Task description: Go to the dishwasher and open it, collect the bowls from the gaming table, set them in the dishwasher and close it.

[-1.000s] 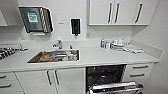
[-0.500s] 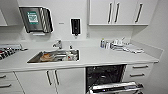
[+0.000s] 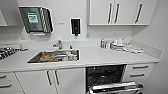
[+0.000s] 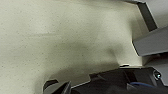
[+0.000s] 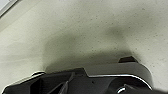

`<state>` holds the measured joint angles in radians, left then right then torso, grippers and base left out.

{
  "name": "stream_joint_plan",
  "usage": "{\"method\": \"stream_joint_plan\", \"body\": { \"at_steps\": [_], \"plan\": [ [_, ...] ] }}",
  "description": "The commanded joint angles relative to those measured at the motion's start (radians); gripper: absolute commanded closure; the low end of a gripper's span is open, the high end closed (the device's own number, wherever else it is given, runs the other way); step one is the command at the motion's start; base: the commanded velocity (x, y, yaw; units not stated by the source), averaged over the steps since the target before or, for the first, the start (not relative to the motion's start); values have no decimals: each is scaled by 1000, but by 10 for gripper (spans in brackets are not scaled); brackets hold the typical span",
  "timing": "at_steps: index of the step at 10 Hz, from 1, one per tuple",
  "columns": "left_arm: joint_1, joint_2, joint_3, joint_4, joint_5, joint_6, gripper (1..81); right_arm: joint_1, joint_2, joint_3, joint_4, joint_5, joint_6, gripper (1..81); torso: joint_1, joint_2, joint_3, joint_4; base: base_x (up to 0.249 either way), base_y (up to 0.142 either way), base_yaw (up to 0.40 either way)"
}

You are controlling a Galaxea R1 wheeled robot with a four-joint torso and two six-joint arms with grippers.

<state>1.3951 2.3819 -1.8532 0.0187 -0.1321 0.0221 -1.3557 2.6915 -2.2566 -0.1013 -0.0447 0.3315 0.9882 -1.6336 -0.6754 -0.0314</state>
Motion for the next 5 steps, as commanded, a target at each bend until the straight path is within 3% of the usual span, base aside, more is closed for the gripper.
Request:
{"method": "stream_joint_plan", "body": {
  "at_steps": [1, 5],
  "plan": [
    [38, 162, -236, 12, 5, -2, 10, -12, 96, -147, -8, 26, -91, 10, 0, 0, 0, 0, 0, 0, 0],
    [58, 249, -346, 4, 22, -10, 10, -40, 147, -197, -6, 29, -108, 10, 0, 0, 1, 0, 0, 0, 0]
  ]
}}
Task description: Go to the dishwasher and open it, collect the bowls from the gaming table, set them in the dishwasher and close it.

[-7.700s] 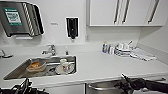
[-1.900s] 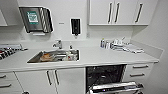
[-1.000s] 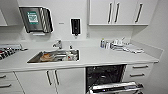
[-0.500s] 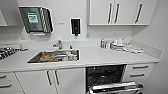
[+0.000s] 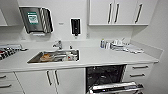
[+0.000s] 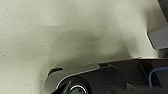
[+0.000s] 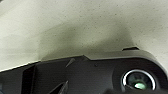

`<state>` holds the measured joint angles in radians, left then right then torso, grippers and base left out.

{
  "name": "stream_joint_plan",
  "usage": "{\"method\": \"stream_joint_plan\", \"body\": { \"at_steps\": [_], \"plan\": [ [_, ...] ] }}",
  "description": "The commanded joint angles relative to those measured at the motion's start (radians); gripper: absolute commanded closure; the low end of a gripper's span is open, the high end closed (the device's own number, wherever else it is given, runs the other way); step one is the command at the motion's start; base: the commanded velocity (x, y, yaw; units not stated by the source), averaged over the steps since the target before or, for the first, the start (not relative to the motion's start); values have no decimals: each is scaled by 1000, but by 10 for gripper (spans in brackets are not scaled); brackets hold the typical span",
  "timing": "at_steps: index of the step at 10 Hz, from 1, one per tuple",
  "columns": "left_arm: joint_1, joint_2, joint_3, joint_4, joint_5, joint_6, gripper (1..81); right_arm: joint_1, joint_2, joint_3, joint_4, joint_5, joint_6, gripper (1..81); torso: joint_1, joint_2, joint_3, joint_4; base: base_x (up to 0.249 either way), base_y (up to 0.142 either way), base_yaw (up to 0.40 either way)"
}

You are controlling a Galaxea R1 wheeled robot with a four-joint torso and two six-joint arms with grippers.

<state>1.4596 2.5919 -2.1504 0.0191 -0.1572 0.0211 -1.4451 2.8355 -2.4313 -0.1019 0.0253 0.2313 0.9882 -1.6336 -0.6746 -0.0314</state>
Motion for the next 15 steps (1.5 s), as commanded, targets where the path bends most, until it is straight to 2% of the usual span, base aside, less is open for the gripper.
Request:
{"method": "stream_joint_plan", "body": {
  "at_steps": [1, 4, 5, 8, 12, 13, 15],
  "plan": [
    [-6, 47, -59, 4, 47, -10, 10, 50, 14, -43, -5, -41, -7, 10, 0, 0, 0, 0, 0, 0, 0],
    [-3, 50, -63, -7, 62, -12, 10, 47, 26, -55, -7, -42, -9, 10, 0, 0, 0, 0, 0, 0, 0],
    [-3, 48, -65, -7, 62, -12, 10, 47, 29, -57, -11, -42, -10, 10, -65, 100, 0, 0, 0, 0, 0],
    [-3, 59, -65, -2, 62, -12, 10, 39, 44, -64, -30, -45, -10, 10, -92, 138, 1, 0, 0, 0, 0],
    [-3, 116, -132, 4, 77, -10, 10, 21, 81, -107, -27, -42, -10, 10, -183, 277, 1, 0, 0, 0, 0],
    [-3, 137, -172, 4, 84, -10, 10, 21, 92, -118, -27, -41, -10, 10, -205, 312, 37, 0, 0, 0, 0],
    [-2, 162, -207, 5, 87, -10, 10, 19, 103, -132, -28, -42, -10, 10, -250, 382, 64, 0, 0, 0, 0]
  ]
}}
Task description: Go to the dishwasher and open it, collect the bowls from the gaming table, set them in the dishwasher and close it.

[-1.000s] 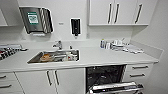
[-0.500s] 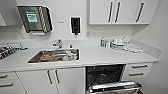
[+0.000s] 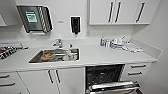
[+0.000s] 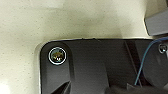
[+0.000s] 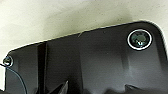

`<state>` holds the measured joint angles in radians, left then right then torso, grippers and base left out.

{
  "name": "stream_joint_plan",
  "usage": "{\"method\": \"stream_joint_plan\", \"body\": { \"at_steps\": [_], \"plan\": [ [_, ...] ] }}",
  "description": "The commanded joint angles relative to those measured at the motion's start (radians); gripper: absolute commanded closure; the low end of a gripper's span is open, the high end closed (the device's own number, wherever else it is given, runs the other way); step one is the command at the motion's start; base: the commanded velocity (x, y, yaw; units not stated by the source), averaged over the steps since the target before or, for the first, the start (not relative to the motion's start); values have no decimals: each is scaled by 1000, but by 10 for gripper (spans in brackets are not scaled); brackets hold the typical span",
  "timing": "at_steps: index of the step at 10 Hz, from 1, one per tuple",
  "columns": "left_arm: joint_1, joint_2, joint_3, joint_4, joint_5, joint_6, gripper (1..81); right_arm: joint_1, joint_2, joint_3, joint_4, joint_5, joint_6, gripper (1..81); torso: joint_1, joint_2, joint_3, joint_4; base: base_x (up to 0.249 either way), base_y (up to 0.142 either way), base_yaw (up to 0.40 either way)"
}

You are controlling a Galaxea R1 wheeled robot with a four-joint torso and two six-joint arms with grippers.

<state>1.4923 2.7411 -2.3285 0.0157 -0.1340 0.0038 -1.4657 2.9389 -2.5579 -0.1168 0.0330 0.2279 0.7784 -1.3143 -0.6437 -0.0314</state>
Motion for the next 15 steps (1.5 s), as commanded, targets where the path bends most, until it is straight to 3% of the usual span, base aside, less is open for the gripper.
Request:
{"method": "stream_joint_plan", "body": {
  "at_steps": [1, 10, 11, 12, 15],
  "plan": [
    [-36, 13, -29, 10, 68, 7, 10, 40, 2, -5, -12, -50, -7, 10, -64, 100, 50, 0, 0, 0, 0],
    [-31, 16, -29, 10, 73, 7, 10, 37, 7, -5, -14, -50, -7, 10, -269, 413, 250, 0, 0, 0, 0],
    [-31, 17, -31, 10, 73, 7, 10, 37, 7, -5, -15, -50, -7, 10, -292, 449, 248, 0, 0, 0, 0],
    [-30, 17, -29, 10, 73, 7, 10, 37, 7, -5, -15, -50, -7, 10, -312, 478, 217, 0, 0, 0, 0],
    [-31, 25, -31, 12, 71, 7, 10, 37, 8, -5, -18, -48, -7, 10, -376, 576, 228, 0, 0, 0, 0]
  ]
}}
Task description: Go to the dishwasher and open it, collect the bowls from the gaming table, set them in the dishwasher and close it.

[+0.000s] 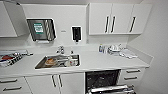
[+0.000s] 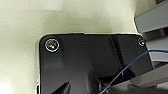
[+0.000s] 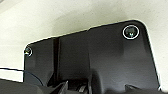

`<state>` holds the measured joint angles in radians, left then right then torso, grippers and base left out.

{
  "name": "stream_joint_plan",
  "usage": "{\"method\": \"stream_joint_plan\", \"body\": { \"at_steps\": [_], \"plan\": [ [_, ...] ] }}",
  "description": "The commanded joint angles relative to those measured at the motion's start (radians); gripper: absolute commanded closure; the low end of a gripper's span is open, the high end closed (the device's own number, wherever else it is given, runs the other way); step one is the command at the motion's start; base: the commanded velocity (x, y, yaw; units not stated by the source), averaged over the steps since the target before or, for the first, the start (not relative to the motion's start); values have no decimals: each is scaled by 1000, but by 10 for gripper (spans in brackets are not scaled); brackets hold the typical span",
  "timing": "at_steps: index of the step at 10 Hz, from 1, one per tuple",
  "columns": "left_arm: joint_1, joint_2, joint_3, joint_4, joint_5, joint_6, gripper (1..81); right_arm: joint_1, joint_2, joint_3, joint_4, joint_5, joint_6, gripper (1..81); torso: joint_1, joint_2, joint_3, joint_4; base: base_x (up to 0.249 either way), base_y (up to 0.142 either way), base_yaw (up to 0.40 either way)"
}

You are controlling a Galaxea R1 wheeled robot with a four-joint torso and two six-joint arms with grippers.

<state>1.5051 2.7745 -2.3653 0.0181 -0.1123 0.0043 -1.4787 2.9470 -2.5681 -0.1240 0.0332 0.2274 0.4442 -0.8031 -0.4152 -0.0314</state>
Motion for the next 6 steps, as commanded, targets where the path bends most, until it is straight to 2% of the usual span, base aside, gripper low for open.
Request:
{"method": "stream_joint_plan", "body": {
  "at_steps": [1, 3, 4, 6],
  "plan": [
    [-44, -5, 6, 10, 49, 6, 10, 51, 2, 5, -11, -49, -7, 10, -64, 100, 0, 0, 0, 0, 0],
    [-44, -4, 6, 10, 51, 6, 10, 50, 3, 5, -16, -49, -7, 10, -109, 169, 0, 0, 0, 0, 0],
    [-44, -4, 6, 10, 51, 6, 10, 50, 3, 5, -16, -49, -7, 10, -132, 204, 64, 0, 0, 0, 0],
    [-44, -2, 6, 10, 51, 6, 10, 50, 5, 5, -17, -49, -7, 10, -169, 261, 99, 0, 0, 0, 0]
  ]
}}
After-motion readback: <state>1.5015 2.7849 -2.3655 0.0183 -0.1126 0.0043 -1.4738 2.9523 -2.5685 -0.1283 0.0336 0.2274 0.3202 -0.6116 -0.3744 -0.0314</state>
